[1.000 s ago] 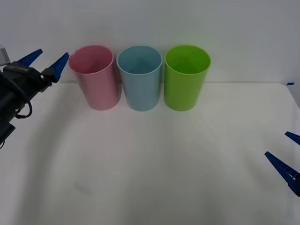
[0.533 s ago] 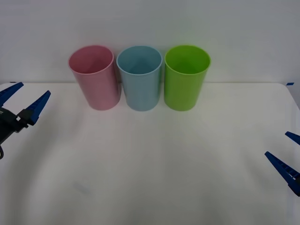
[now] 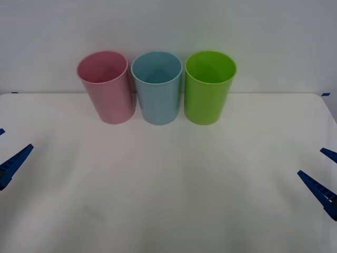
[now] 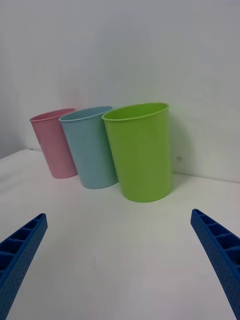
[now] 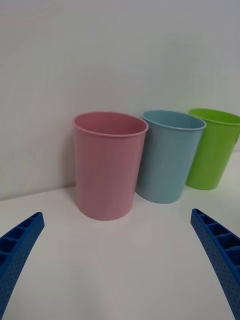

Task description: Grasp the object on the table and drop it into the matching bin: aluminum can to the light blue bin, PET bottle to the pink bin.

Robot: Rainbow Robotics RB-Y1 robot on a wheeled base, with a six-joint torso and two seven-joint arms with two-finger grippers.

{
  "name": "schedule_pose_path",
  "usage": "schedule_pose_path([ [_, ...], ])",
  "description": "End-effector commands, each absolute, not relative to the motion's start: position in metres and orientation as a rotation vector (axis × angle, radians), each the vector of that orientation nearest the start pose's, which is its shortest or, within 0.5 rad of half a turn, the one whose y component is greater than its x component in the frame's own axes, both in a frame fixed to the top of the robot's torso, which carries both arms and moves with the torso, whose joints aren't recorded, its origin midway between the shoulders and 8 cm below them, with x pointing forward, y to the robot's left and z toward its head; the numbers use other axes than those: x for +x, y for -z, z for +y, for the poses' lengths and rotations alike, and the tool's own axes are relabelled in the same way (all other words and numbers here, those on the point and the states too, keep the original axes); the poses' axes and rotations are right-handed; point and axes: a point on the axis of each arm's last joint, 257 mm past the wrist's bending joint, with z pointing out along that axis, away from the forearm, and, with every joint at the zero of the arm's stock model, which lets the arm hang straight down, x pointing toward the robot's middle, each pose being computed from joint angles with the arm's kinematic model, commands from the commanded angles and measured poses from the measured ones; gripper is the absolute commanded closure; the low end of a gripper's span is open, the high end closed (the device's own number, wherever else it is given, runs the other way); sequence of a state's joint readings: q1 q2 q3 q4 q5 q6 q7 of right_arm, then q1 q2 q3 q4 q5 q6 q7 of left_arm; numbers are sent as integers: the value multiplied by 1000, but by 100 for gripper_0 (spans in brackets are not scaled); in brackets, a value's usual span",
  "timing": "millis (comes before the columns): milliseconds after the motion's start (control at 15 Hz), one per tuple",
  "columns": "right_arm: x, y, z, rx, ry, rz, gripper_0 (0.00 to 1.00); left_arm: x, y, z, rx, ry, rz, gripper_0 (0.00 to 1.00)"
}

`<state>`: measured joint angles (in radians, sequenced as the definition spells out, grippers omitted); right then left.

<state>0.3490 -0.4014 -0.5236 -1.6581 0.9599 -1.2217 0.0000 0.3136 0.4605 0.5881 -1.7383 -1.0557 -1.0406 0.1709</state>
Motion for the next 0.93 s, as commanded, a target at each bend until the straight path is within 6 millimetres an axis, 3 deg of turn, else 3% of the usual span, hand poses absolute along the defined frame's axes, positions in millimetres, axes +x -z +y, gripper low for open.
schedule_pose_path([
  [67, 342, 169, -330, -465, -567, 1441, 0, 351, 145, 386, 384, 424, 1535, 0],
  [467, 342, 169, -330, -465, -567, 1441, 0, 305, 171, 397, 404, 392, 1586, 0],
  [933, 342, 169, -330, -465, -567, 1441, 0, 287, 184, 393, 397, 410, 1609, 0],
])
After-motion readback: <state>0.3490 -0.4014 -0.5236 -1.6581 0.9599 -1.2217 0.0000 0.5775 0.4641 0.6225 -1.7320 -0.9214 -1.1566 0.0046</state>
